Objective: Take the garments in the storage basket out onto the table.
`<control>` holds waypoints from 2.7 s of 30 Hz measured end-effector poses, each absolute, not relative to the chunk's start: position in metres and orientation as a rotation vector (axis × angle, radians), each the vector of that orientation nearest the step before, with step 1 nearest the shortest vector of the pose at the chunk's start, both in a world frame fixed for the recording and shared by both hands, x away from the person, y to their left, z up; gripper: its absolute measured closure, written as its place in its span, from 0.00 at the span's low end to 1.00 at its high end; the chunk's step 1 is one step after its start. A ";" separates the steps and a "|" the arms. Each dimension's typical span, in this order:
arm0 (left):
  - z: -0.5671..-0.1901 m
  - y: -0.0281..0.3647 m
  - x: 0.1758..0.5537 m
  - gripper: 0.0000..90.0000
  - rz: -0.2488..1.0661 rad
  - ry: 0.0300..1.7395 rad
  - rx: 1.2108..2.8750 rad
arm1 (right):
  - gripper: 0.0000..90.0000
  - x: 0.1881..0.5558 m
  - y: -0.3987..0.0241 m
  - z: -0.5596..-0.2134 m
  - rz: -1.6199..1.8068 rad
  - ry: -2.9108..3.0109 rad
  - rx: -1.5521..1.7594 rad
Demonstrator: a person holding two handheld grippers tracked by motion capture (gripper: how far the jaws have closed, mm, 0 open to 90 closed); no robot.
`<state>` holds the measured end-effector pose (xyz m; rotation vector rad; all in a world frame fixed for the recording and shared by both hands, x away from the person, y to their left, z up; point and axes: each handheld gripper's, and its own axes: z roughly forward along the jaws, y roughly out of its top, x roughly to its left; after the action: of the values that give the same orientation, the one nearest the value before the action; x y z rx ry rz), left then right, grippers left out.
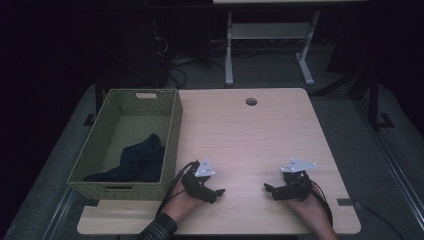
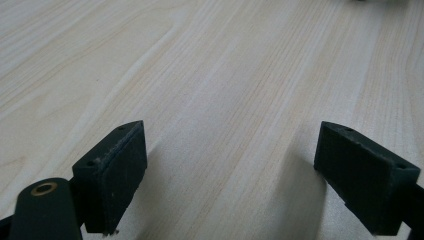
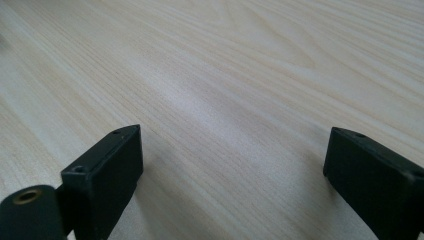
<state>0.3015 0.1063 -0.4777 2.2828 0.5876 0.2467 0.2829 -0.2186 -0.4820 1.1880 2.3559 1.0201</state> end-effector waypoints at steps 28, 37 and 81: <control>-0.471 0.107 0.303 0.15 0.241 0.614 2.297 | 0.09 0.283 -0.219 -0.482 1.025 2.358 1.181; -0.463 0.109 0.302 0.15 0.244 0.617 2.282 | 0.09 0.284 -0.219 -0.482 1.025 2.358 1.181; -0.439 0.106 0.307 0.15 0.218 0.638 2.317 | 0.09 0.284 -0.219 -0.482 1.025 2.358 1.181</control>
<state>0.3069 0.1064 -0.4390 2.3168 0.6377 0.2180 0.2835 -0.2188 -0.4821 1.1813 2.3582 1.0249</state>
